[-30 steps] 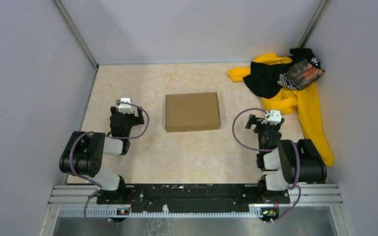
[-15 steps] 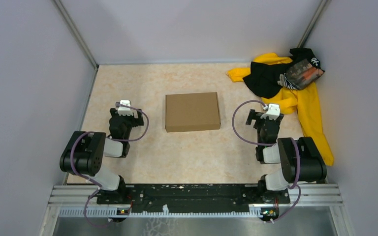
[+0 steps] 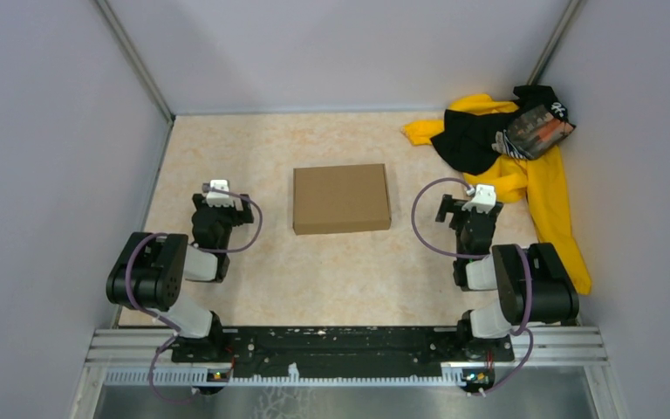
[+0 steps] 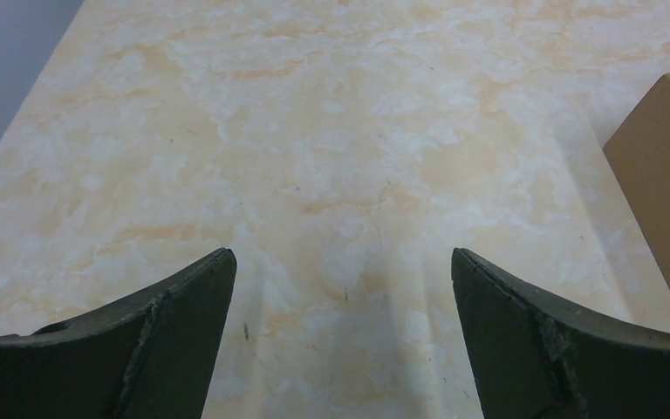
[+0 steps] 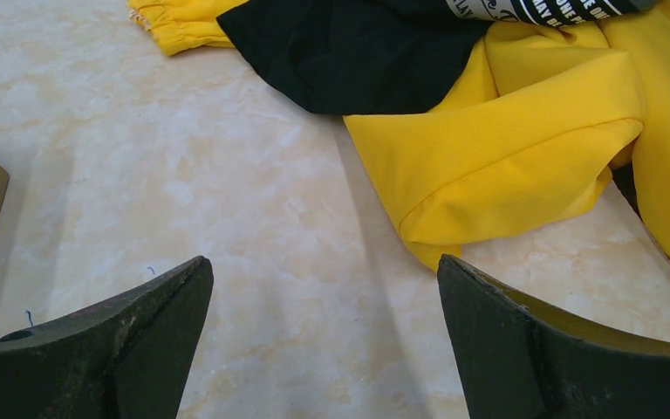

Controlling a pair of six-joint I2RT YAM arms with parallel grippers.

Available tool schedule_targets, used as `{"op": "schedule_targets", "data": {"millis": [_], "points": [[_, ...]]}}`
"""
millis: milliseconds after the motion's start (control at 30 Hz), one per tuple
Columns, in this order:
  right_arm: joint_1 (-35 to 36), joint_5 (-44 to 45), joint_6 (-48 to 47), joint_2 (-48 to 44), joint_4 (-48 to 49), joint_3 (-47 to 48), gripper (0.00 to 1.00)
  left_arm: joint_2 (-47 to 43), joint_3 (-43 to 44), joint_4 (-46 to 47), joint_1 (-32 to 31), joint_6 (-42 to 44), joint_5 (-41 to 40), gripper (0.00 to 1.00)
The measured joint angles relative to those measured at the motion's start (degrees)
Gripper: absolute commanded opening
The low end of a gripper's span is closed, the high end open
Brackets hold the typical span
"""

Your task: Fold the paper box

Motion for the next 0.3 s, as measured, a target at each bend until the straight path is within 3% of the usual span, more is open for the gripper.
{"op": "schedule_targets", "data": {"millis": [300], "points": [[0.0,0.0,0.0,0.0,0.0,0.0,0.99,0.0,0.0,0.3,0.0,0.0,0.0,0.99]]}}
